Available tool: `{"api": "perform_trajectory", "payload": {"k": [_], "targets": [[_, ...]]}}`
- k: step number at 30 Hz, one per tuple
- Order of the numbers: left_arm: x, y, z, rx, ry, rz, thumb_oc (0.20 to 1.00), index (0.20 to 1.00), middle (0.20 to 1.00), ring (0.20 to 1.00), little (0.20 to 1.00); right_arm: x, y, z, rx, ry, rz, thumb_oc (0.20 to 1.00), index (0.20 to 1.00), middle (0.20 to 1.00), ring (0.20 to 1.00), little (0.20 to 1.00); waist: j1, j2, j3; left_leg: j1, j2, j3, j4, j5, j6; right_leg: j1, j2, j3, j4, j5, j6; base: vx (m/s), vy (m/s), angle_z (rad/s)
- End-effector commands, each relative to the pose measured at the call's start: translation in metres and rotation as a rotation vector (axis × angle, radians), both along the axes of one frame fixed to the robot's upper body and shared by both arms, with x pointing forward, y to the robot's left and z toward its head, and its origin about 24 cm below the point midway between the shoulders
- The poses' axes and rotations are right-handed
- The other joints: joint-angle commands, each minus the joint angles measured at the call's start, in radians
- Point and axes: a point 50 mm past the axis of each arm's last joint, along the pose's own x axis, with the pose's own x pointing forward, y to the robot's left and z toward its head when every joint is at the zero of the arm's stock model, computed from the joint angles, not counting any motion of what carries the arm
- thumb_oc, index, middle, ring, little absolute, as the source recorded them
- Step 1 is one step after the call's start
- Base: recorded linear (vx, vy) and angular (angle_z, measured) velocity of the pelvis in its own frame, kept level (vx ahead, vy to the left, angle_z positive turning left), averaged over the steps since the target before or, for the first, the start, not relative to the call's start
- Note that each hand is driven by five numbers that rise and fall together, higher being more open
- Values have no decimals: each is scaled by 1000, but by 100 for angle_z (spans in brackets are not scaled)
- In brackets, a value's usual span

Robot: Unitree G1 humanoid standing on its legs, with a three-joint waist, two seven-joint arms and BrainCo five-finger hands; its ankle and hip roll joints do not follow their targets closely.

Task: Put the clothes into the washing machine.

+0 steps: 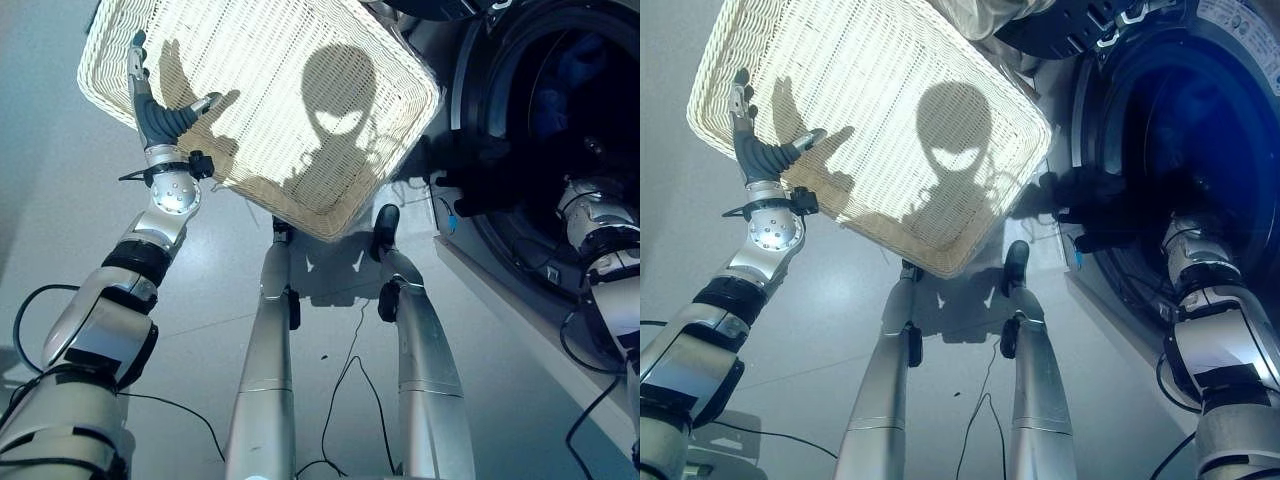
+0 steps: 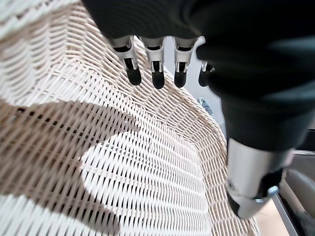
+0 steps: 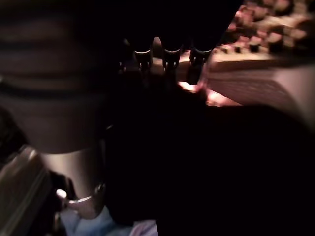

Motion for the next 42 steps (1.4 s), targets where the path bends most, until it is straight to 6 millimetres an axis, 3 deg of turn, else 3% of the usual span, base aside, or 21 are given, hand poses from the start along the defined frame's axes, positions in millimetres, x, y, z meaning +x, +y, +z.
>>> {"api": "perform_trajectory", "payload": {"k": [1, 5, 12, 15, 20, 32, 42], "targets": [[-2, -13, 17, -40, -100, -31, 1000, 1000, 1000, 1000, 1000, -22, -17, 51, -274, -44, -147, 1000, 1000, 1000, 1000, 1000, 6, -5, -25, 15, -22, 38, 164, -213, -4, 92, 59, -37, -143, 79, 83, -9, 34, 1], [-2, -15, 17, -48, -110, -28, 1000, 1000, 1000, 1000, 1000, -12, 4, 47, -407, -34, -113, 1000, 1000, 1000, 1000, 1000, -2, -3, -25, 10, -21, 43, 163, -217, -7, 82, 61, -32, -140, 72, 85, -8, 25, 3], [-5, -19, 9, -73, -134, -6, 1000, 1000, 1000, 1000, 1000, -1, 54, 21, -639, -7, 27, 1000, 1000, 1000, 1000, 1000, -27, -4, -25, -1, -20, 61, 157, -218, -9, 58, 70, -17, -129, 58, 84, -7, 44, 1], [-6, -20, 5, -90, -146, -1, 1000, 1000, 1000, 1000, 1000, 1, 75, 0, -766, 49, 125, 1000, 1000, 1000, 1000, 1000, -37, -2, -25, 0, -18, 71, 152, -218, -12, 53, 72, -13, -123, 46, 82, -8, 43, -2], [-6, -20, 1, -94, -153, 0, 1000, 1000, 1000, 1000, 1000, 4, 89, -30, -853, 129, 236, 1000, 1000, 1000, 1000, 1000, -43, -1, -25, -2, -15, 80, 152, -214, -16, 48, 74, -9, -118, 43, 82, -6, 16, -5], [-5, -22, -2, -106, -149, -3, 1000, 1000, 1000, 1000, 1000, 8, 102, -83, -972, 373, 428, 1000, 1000, 1000, 1000, 1000, -47, -1, -25, 3, -11, 95, 149, -200, -21, 49, 79, -6, -114, 38, 78, 0, 1, 0], [1, -24, 12, -92, -139, -12, 1000, 1000, 1000, 1000, 1000, 12, 77, -115, -1065, 724, 378, 1000, 1000, 1000, 1000, 1000, -35, 3, -25, 12, -6, 96, 145, -191, -22, 58, 78, -11, -118, 46, 79, 0, 0, 0]]}}
